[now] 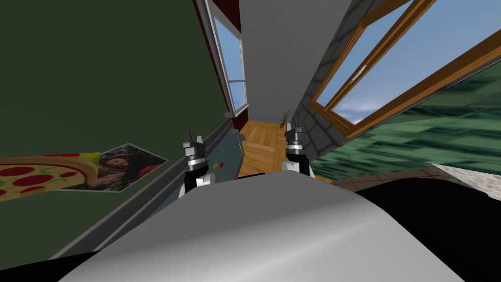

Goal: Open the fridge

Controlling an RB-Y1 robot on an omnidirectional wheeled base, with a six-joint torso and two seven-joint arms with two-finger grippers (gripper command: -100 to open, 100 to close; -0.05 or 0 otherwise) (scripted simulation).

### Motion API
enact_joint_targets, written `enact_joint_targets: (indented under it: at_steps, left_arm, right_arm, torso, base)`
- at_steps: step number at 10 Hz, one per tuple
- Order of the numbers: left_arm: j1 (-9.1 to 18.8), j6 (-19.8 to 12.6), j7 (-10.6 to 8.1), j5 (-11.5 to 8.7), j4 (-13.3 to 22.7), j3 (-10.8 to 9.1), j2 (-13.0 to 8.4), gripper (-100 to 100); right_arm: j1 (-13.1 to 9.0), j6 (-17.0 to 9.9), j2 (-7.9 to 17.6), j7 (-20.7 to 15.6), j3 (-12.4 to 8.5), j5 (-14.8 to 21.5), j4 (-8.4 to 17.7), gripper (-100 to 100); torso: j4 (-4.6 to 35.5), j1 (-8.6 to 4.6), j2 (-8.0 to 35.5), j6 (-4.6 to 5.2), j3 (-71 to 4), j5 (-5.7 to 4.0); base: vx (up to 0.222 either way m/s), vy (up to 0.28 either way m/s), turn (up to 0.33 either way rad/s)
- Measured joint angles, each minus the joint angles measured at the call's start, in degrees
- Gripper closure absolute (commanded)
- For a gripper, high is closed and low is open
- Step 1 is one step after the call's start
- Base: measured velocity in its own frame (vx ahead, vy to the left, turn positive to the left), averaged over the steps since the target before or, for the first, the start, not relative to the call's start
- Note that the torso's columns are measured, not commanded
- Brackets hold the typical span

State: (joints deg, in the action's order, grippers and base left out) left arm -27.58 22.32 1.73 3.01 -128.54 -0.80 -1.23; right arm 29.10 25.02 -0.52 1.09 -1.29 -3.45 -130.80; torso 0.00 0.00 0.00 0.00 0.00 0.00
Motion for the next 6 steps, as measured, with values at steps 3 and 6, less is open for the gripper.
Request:
enact_joint_targets:
  at_steps: [3, 6]
  left_arm:
    - [0.0, 0.0, 0.0, 0.0, 0.0, 0.01, 0.0, 0]
    - [0.1, 0.2, 0.0, 0.0, -0.2, 0.06, 0.0, 0]
  right_arm:
    - [0.0, 0.0, 0.0, 0.0, 0.0, 0.0, 0.0, 0]
    - [0.0, 0.0, 0.0, 0.0, 0.0, 0.0, 0.0, 0]
  torso:
    - [10.1, 0.01, 10.0, 0.0, -20.1, 0.0]
    - [22.6, 0.15, 22.6, -0.04, -45.4, 0.09]
  base:
    - [0.0, 0.0, 0.0]
    - [0.0, 0.0, 0.0]
